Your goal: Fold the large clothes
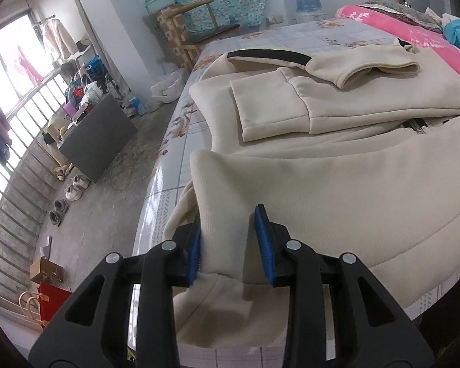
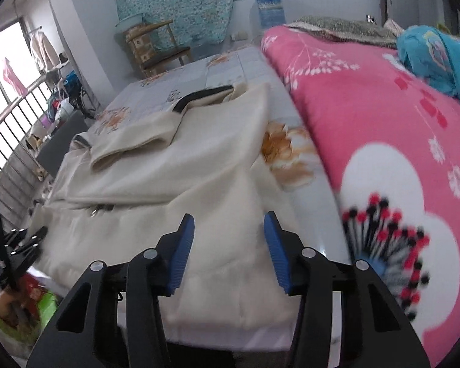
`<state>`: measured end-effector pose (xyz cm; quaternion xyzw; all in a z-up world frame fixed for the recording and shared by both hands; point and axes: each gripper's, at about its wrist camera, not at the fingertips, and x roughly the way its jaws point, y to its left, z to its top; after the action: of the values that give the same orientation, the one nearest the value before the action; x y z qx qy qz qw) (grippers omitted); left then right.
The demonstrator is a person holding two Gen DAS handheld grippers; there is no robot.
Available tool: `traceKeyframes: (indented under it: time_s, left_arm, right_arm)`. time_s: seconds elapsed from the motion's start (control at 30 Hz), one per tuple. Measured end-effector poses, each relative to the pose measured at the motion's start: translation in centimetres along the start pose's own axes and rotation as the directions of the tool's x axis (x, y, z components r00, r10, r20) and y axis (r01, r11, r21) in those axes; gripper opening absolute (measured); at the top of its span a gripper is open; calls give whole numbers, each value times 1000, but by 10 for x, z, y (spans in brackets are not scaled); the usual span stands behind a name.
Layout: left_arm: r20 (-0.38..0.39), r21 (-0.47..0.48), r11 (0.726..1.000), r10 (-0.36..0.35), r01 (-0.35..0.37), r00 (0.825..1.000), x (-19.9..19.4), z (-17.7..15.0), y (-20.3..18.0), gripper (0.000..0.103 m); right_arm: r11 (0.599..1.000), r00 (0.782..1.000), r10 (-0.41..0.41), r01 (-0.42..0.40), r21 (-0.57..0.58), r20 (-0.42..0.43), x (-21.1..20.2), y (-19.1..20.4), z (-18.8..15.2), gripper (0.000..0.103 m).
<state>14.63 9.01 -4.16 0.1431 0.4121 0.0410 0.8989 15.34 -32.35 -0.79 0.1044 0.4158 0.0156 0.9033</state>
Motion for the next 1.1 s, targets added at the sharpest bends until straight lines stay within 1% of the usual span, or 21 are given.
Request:
traceKeyframes:
  time_s: [0.13,0.23,0.47,0.57,0.67,0.8,0.97,1.1]
  left_arm:
    - [1,-2,1000,1,-1,1000,-1,0,-1,31]
    - [1,-1,1000,3,-3,1000,0,0,-1,31]
    - [-9,-12,1000,-6,6,1000,1,1,0,31]
    - [-9,-10,1000,-3,3,1000,1,2,0,31]
    - [-10,-15,1000,-2,2,1000,1,2,0,31]
    - [-12,-17,1000,3,-3,1000,2,1,0,31]
    - [-11,-15,1000,2,-2,1000,2,1,0,31]
    - [-12,-19,1000,1,-1,1000,2,1,0,31]
  right_arm:
    - [1000,999,-19,19,-18,-36,29,-4,13,43]
    - [999,996,-32,31,-22,-80,44,-8,13,39]
    - [998,993,-25,19,-58,-114,27,-5,0,38]
    - [996,992,-28,18,-82,-126,25,-1,-1,34]
    - [992,989,-66,51,-111,-132,31,2,0,31]
    - [986,985,-109,90,-139,-133,38,7,0,29]
    - [958,975,-198,169,-233,-106,40,22,-6,28]
    - [941,968,-237,206,-270,-88,40,27,-8,28]
